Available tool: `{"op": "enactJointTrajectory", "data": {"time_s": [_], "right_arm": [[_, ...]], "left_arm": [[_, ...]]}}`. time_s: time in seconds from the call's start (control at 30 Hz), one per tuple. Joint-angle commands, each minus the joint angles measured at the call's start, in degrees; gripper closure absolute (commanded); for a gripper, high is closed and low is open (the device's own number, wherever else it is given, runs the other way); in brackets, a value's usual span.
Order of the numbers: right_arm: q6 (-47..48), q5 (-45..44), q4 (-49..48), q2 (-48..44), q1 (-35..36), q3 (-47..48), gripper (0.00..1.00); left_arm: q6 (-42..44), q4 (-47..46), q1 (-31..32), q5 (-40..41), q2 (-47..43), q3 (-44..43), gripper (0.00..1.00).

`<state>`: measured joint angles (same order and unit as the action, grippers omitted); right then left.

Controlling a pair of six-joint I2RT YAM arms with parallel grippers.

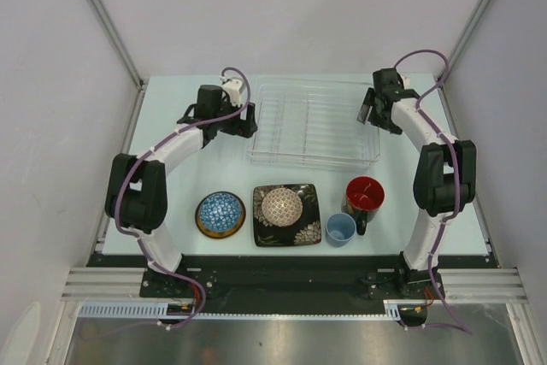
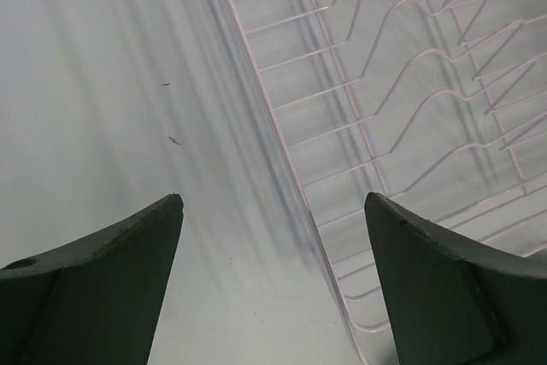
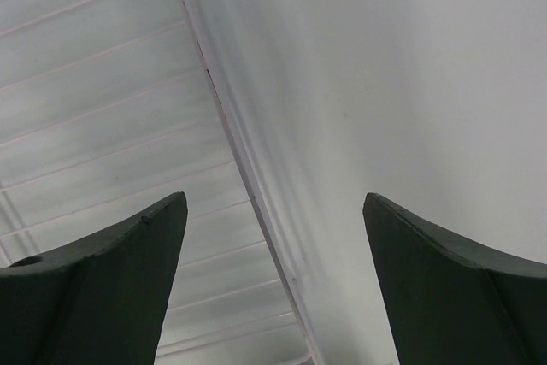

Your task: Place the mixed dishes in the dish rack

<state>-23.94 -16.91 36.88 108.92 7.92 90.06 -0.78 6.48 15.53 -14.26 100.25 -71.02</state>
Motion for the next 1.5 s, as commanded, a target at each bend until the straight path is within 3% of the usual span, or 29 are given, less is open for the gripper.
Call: {"op": "enactJointTrajectory", "data": {"time_s": [0.0,0.2,0.43,0.87,0.97,1.17,1.37,1.47], "right_arm": [[-0.8,1.8,-2.3,2.1,-0.2,0.2,0.16],[-0.8,5.1,-0.3,6.6,0.2,4.5,0.36],[-1.3,5.6,-0.8,6.1,2.2,2.8,0.39],[-1.0,6.5,-1.7,5.3,6.7,2.7,0.32],[-0.8,2.6,0.1,5.0,8.1,3.5,0.26],[0.2,-5.8,2.0,0.2,8.9,3.4,0.01],[4.1,-16.5,2.4,-7.7,11.8,4.0,0.00],[8.1,-17.8,1.4,-12.1,15.0,5.1,0.00]], "left_arm": [[4.5,-0.3,1.0,3.4,1.9,0.3,0.06],[9.1,0.9,1.0,7.8,0.0,4.7,0.09],[11.6,0.6,0.9,8.5,-6.8,12.0,0.11],[12.6,1.6,0.8,10.1,-16.9,20.1,0.13],[11.9,1.1,0.1,10.7,-16.9,19.3,0.12],[11.0,1.3,-1.3,10.5,-14.5,15.0,0.13],[8.3,3.6,-1.3,7.0,-16.7,12.7,0.13],[6.6,7.0,-1.3,4.5,-20.9,11.2,0.08]]}}
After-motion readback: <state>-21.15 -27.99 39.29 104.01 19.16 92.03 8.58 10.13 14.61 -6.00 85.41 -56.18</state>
